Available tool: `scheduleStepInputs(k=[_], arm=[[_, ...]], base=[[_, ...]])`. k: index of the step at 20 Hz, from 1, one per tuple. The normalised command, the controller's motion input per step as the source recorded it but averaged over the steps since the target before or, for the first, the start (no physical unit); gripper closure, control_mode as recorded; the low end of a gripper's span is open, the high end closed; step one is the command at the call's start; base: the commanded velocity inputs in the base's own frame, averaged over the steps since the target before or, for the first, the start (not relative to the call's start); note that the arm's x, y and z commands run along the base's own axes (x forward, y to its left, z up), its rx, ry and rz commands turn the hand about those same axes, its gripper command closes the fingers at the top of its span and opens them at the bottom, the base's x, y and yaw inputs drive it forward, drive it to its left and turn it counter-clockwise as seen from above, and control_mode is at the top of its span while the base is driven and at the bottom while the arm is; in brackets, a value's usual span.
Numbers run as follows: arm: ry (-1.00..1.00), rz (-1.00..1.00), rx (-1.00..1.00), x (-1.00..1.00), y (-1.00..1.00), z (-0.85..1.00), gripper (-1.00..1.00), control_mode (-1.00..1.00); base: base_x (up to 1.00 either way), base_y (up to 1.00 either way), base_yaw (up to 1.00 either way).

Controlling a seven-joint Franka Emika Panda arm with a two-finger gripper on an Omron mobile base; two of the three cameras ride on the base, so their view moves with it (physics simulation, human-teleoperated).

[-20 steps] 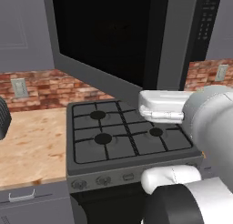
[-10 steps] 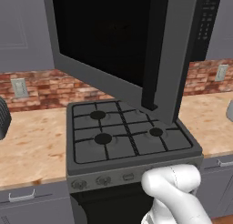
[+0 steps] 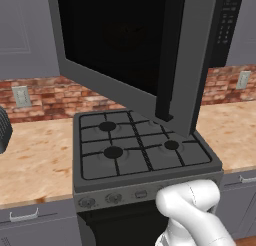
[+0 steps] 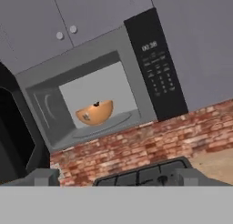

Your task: The microwave is finished heating the fish and bell pepper. Take the bowl containing the food and place it on the dining counter.

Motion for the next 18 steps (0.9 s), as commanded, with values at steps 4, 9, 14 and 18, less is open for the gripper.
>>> scheduleStepInputs(k=[4, 9, 14, 18], arm=[[0.25, 0.25, 0.22, 1.00, -0.43, -0.29, -1.00, -1.00], [0.28, 0.36, 0.29, 1.00, 0.34, -0.36, -1.00, -1.00], [0.14, 0.38, 0.15, 0.75, 1.00, -0.05, -1.00, -1.00], [0.07, 0.30, 0.02, 0.15, 1.00, 0.00, -1.00, -1.00]], base=[[0.00, 0.00, 0.00], [0.00, 0.00, 0.00], [0.00, 0.00, 0.00], [0.00, 0.00, 0.00]])
